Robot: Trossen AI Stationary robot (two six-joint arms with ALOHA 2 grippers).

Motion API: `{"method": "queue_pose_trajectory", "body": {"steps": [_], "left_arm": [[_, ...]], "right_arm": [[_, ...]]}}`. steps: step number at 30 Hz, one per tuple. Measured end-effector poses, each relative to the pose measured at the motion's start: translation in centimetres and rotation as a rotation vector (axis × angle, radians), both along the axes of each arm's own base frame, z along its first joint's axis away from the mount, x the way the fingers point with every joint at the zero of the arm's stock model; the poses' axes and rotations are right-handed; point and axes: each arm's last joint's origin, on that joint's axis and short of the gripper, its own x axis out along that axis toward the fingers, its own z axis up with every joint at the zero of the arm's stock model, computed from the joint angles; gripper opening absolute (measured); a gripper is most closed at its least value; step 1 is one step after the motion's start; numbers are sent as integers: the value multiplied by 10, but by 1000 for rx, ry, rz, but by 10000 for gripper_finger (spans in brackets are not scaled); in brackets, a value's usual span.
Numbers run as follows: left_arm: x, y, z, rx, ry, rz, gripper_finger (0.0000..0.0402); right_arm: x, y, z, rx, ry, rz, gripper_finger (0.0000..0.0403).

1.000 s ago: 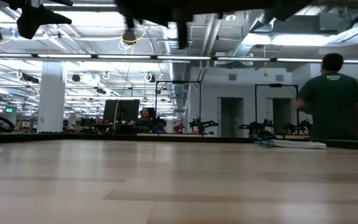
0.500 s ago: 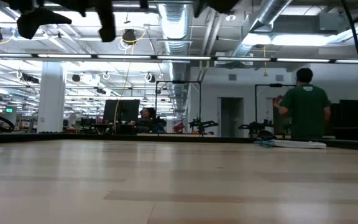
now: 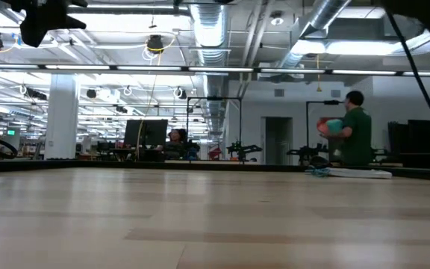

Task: Pick and place USB-C Cables
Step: Put the black USB cable into the green bin

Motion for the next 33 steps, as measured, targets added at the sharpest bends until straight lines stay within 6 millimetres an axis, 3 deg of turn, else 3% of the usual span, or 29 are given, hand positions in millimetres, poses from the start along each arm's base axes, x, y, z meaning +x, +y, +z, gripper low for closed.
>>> {"method": "queue_pose_trajectory", "body": {"steps": [4,10,15,33], "left_arm": [[0,0,0,-4,-2,0,194],[0,0,0,-11,-6,2,194],[0,0,0,-11,-6,4,194],[0,0,0,-11,-8,14,194]], "right_arm": [[11,6,-13,14,25,18,54],[20,9,-12,51,3,43,54],[23,9,-31,80,48,64,54],[21,13,-32,39,61,70,55]]}}
